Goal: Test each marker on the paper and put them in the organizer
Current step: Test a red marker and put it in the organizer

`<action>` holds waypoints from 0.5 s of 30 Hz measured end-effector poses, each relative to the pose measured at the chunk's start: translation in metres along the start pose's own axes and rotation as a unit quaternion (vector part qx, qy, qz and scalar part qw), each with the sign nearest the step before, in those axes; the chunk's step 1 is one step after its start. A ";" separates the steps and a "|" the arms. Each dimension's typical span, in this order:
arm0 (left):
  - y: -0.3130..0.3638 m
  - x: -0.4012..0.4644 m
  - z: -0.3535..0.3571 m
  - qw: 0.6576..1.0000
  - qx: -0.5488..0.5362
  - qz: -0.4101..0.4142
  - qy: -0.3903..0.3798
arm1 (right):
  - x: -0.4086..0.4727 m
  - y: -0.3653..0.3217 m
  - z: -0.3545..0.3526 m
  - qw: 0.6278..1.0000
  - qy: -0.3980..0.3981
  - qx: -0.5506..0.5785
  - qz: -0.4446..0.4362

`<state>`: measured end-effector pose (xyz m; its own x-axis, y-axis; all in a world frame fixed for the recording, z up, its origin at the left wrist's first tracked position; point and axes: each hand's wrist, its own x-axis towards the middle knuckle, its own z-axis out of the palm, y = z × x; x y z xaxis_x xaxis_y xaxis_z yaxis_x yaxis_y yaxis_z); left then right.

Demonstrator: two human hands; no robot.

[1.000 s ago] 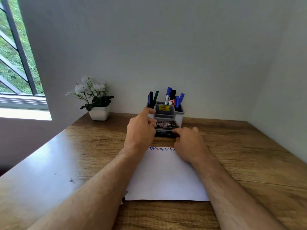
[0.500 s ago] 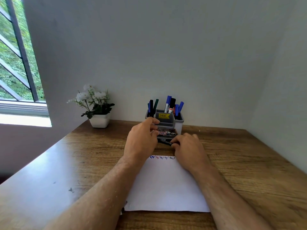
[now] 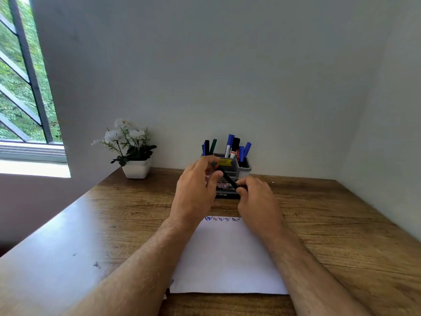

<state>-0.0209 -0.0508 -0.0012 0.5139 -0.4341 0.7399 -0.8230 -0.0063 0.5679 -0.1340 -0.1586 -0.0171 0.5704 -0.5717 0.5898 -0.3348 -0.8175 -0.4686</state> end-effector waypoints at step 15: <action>0.016 -0.007 -0.005 0.989 0.007 0.136 -0.057 | -0.001 -0.019 -0.012 0.956 0.069 0.268 0.101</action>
<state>-0.0360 -0.0434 0.0047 0.2424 -0.5202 0.8189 -0.9309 0.1129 0.3473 -0.1371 -0.1431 -0.0007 0.4177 -0.7486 0.5149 0.0249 -0.5571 -0.8301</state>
